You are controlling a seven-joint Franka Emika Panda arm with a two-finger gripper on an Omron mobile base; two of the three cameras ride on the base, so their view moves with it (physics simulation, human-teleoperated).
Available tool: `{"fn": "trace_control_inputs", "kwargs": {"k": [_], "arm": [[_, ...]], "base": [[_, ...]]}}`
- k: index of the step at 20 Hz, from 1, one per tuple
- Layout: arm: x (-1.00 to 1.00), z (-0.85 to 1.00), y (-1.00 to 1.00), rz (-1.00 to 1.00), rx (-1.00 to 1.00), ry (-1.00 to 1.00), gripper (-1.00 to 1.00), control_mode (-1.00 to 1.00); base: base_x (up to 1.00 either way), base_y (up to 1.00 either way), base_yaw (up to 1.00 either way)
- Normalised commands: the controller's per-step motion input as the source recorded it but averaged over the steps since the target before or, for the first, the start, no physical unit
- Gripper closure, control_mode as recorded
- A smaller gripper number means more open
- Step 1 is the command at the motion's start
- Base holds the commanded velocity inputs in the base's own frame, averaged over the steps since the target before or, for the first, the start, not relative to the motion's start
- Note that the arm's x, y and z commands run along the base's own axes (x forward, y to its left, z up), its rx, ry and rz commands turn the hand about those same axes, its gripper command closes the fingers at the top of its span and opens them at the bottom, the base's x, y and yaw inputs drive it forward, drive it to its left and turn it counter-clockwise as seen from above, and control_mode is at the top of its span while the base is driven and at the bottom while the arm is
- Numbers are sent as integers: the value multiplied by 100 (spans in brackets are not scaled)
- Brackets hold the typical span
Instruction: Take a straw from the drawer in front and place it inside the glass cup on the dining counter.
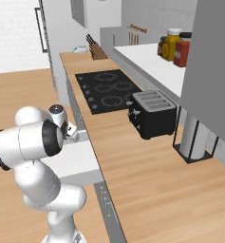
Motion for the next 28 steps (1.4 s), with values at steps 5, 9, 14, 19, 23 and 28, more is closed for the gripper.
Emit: {"fn": "trace_control_inputs", "kwargs": {"k": [5,9,14,19,23,28], "arm": [[0,100,0,1,-11,0,100,-100],[-26,100,-18,8,-21,0,100,-100],[-60,54,-36,17,-11,0,100,-100],[-58,16,-32,10,0,0,100,-100],[-41,0,-25,4,0,0,100,-100],[-28,0,-5,0,0,-1,100,-100]], "base": [[0,0,0],[0,0,0],[0,0,0],[0,0,0],[0,0,0],[0,0,0]]}}
